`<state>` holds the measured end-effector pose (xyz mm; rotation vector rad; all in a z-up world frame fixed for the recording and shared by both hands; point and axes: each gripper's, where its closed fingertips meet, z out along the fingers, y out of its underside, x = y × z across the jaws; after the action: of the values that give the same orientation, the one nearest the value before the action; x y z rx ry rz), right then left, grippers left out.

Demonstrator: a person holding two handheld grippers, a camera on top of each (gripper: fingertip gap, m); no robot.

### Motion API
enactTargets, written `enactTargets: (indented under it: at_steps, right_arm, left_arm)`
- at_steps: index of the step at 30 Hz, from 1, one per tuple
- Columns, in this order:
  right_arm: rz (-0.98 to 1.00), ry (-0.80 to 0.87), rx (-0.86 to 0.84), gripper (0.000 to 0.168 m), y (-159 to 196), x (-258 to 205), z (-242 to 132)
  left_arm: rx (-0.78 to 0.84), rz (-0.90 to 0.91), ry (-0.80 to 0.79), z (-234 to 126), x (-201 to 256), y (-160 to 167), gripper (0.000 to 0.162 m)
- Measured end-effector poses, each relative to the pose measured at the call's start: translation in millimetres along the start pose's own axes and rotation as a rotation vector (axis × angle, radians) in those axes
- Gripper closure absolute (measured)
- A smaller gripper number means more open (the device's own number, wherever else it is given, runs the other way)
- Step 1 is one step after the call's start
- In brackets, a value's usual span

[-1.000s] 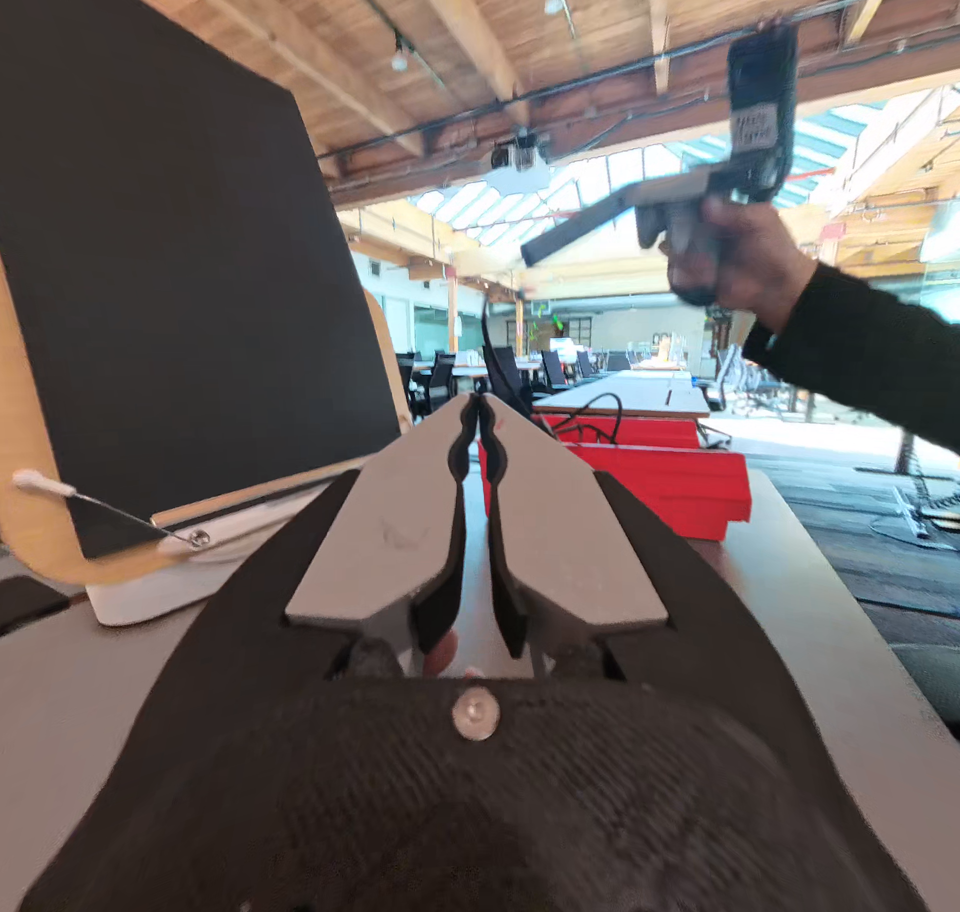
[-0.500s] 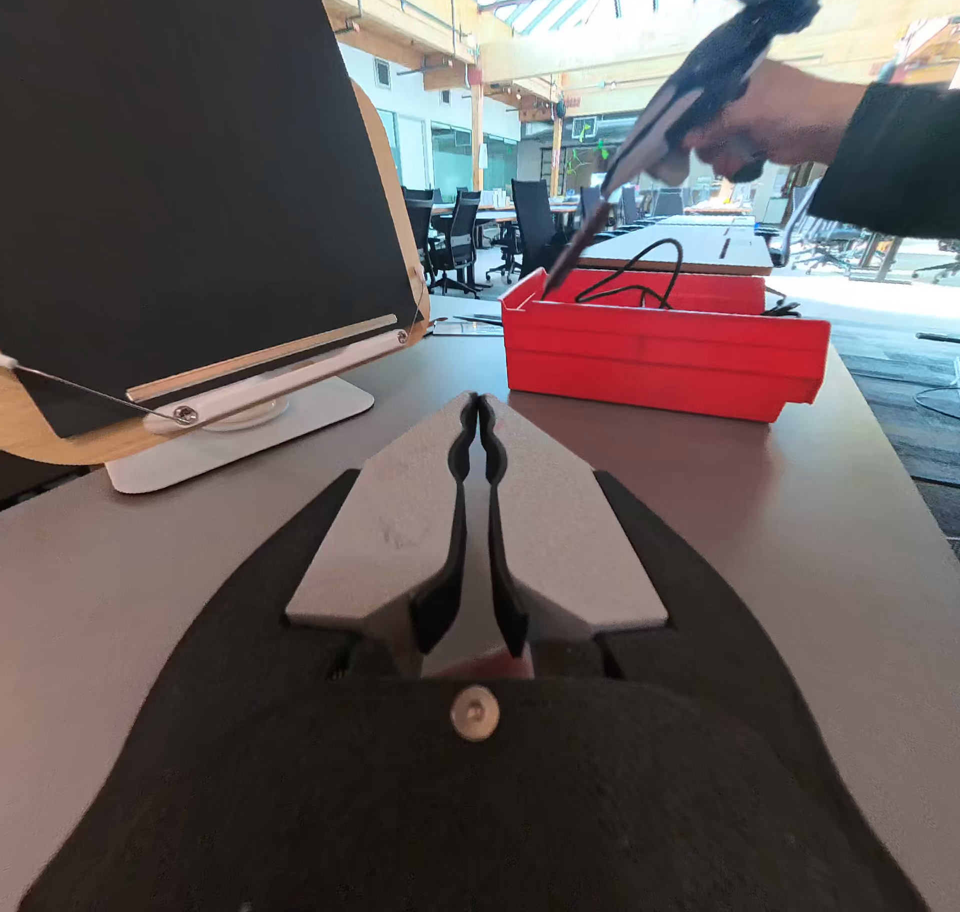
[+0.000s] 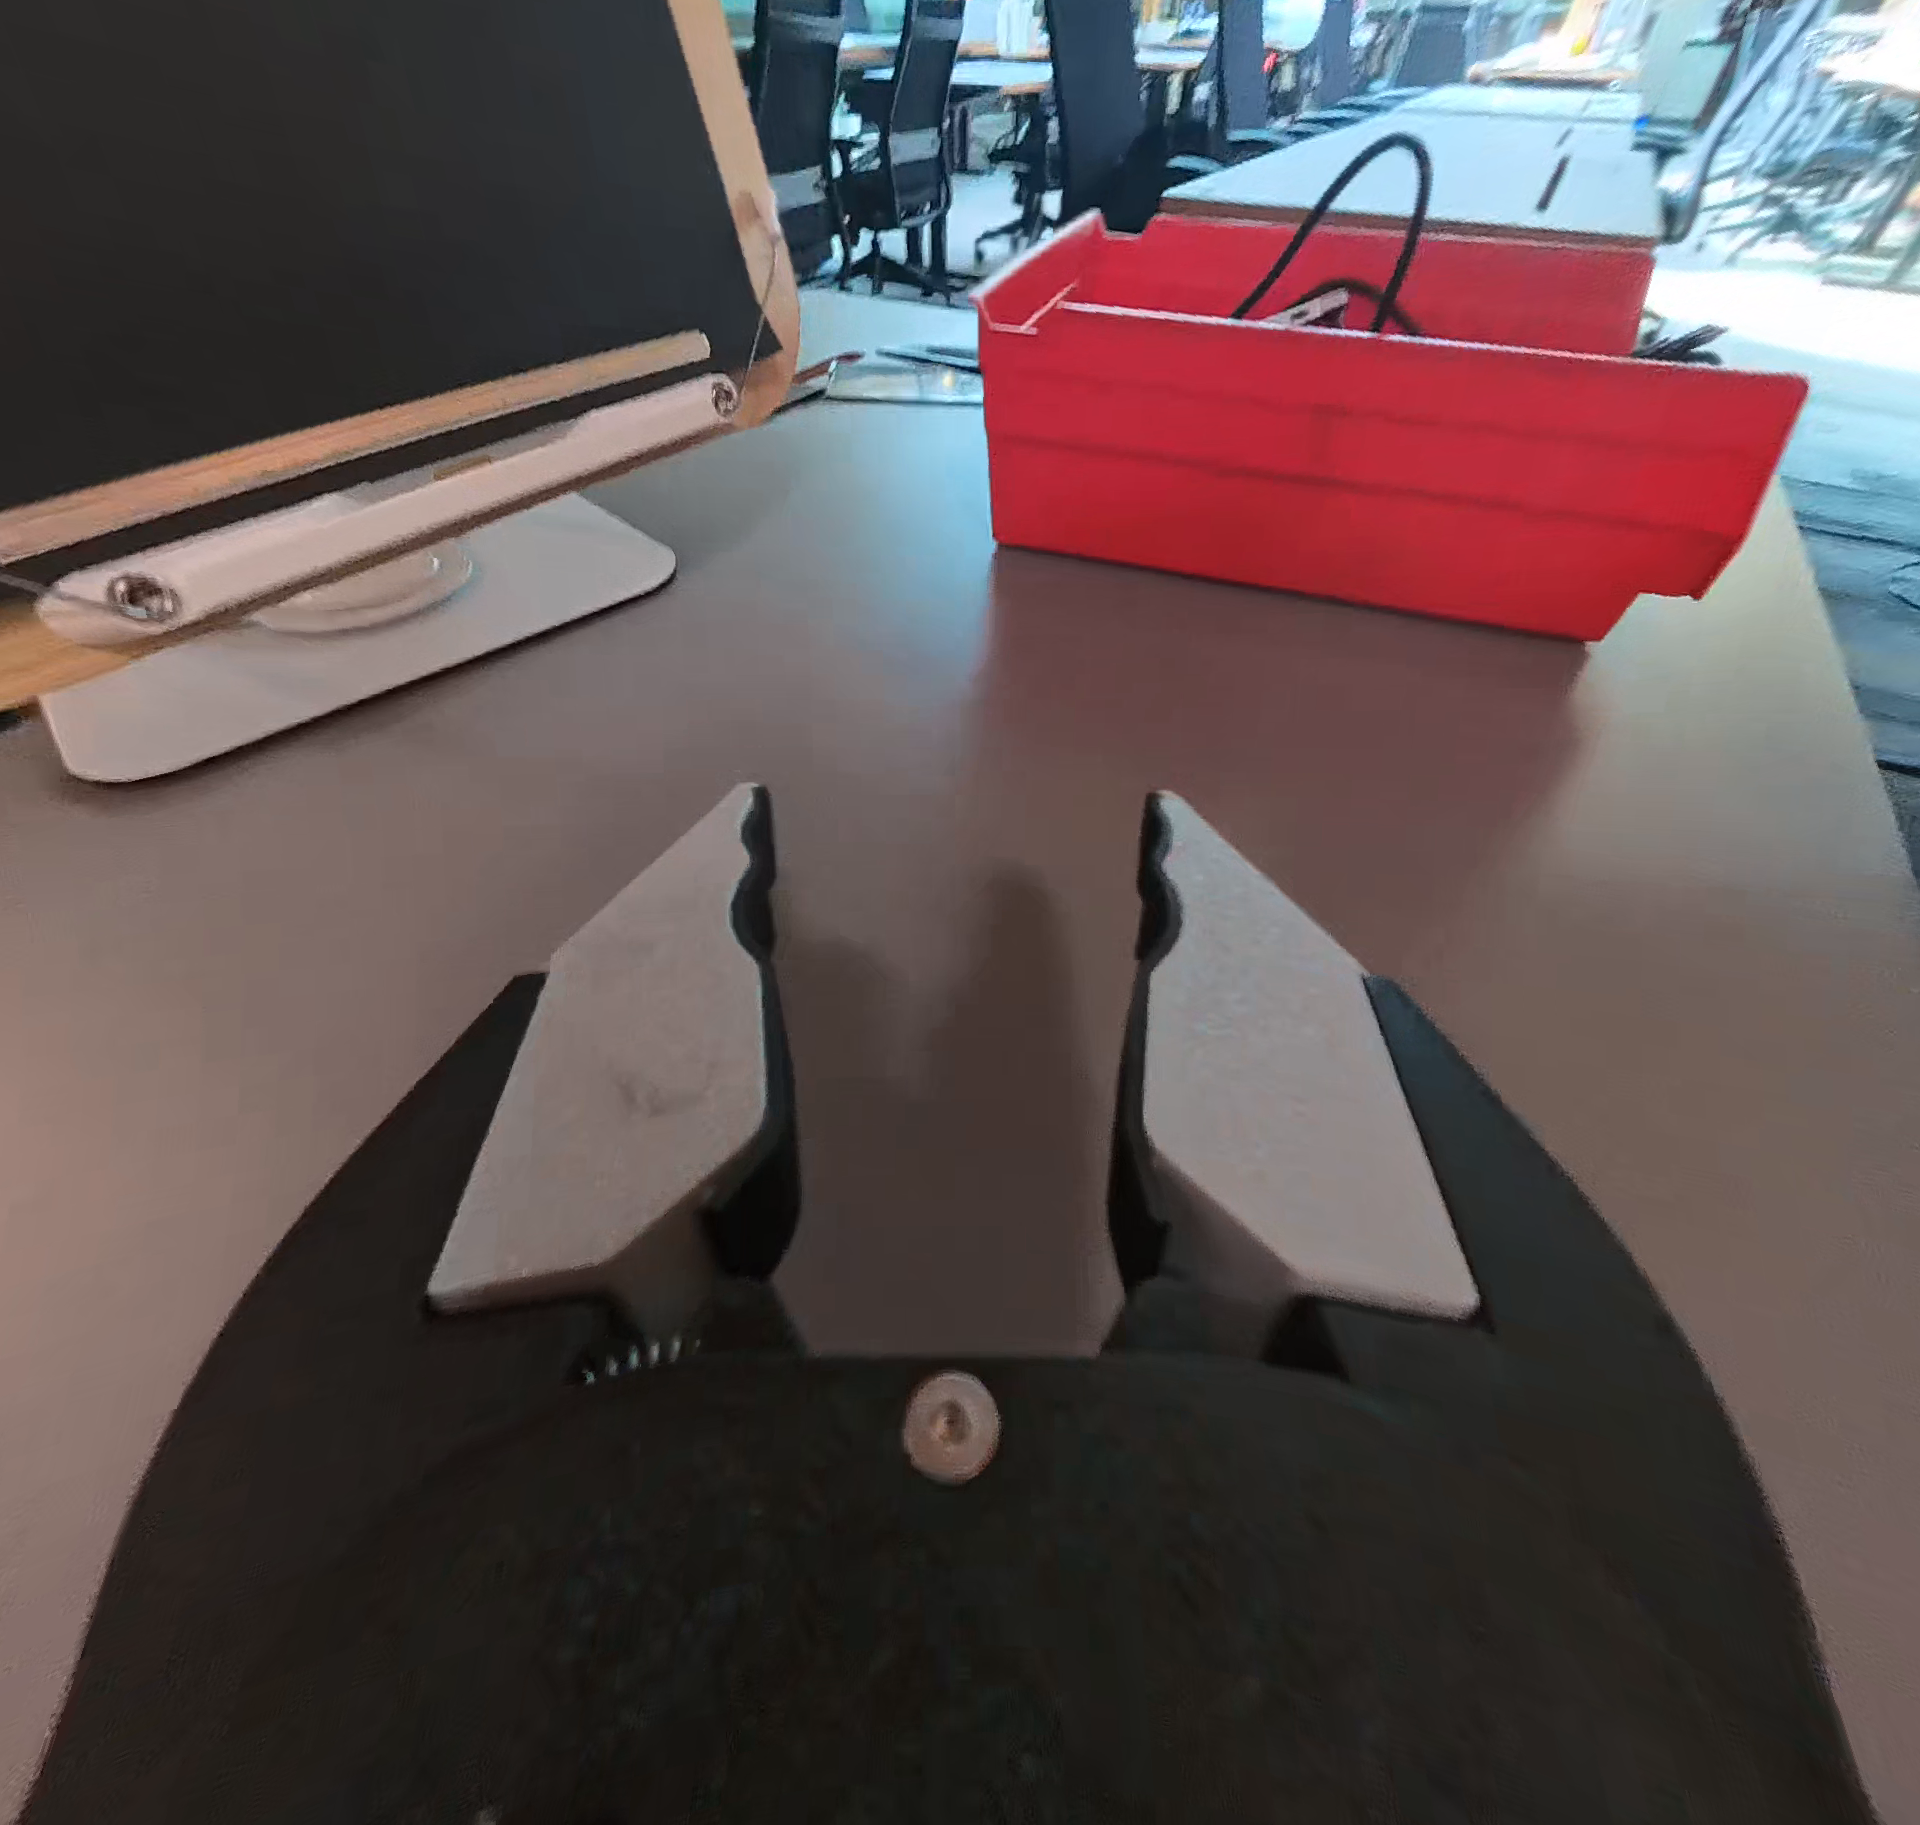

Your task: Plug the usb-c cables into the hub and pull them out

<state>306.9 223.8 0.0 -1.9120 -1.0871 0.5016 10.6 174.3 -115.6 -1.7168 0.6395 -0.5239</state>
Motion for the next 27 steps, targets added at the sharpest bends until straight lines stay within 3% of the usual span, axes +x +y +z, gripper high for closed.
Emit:
enactTargets:
  at_steps: [4, 9, 11, 15, 18, 19, 21, 22, 23, 24, 27]
  right_arm:
    - [0.008, -0.078, 0.052, 0.100, 34.0, -48.1, -4.1]
    - [0.052, -0.069, 0.093, 0.090, 77.8, -78.6, 8.5]
    - [0.052, 0.028, 0.073, 0.088, 95.8, -72.8, 16.4]
    - [0.094, 0.164, 0.112, 0.088, 102.7, -67.4, 26.6]
    - [0.098, 0.197, 0.111, 0.080, 104.1, -69.6, 45.7]
    - [0.088, 0.200, 0.085, 0.084, 107.0, -70.7, 54.3]
    - [0.037, 0.209, 0.052, 0.115, 108.2, -72.2, 69.0]
    - [-0.004, 0.287, 0.032, 0.150, 107.9, -64.5, 69.0]
    - [-0.026, 0.336, 0.002, 0.156, 107.3, -61.3, 68.7]
    - [-0.003, 0.354, -0.015, 0.157, 106.1, -62.0, 70.0]
    - [0.029, 0.329, -0.002, 0.155, 97.3, -83.7, 80.5]
  left_arm:
    - [-0.115, -0.072, 0.004, -25.6, 31.3, 8.0, 0.072]
    - [-0.173, -0.015, -0.245, -115.9, 52.4, 1.3, 0.080]
    - [-0.157, -0.068, -0.411, -164.1, 38.2, -0.9, 0.090]
    - [-0.124, -0.110, -0.809, -262.3, -26.2, 9.9, 0.093]
    - [-0.189, -0.216, -0.831, -272.7, -47.4, 46.5, 0.086]
    - [-0.230, -0.238, -0.827, -268.3, -53.4, 61.3, 0.086]
    - [-0.333, -0.218, -0.874, -264.3, -68.3, 88.1, 0.097]
    - [-0.351, -0.115, -0.940, -268.6, -77.8, 88.4, 0.131]
    - [-0.370, -0.024, -0.948, -267.7, -80.1, 87.1, 0.150]
    - [-0.411, 0.003, -0.979, -271.4, -83.5, 88.6, 0.158]
    - [-0.359, -0.002, -0.947, -278.2, -85.4, 78.2, 0.158]
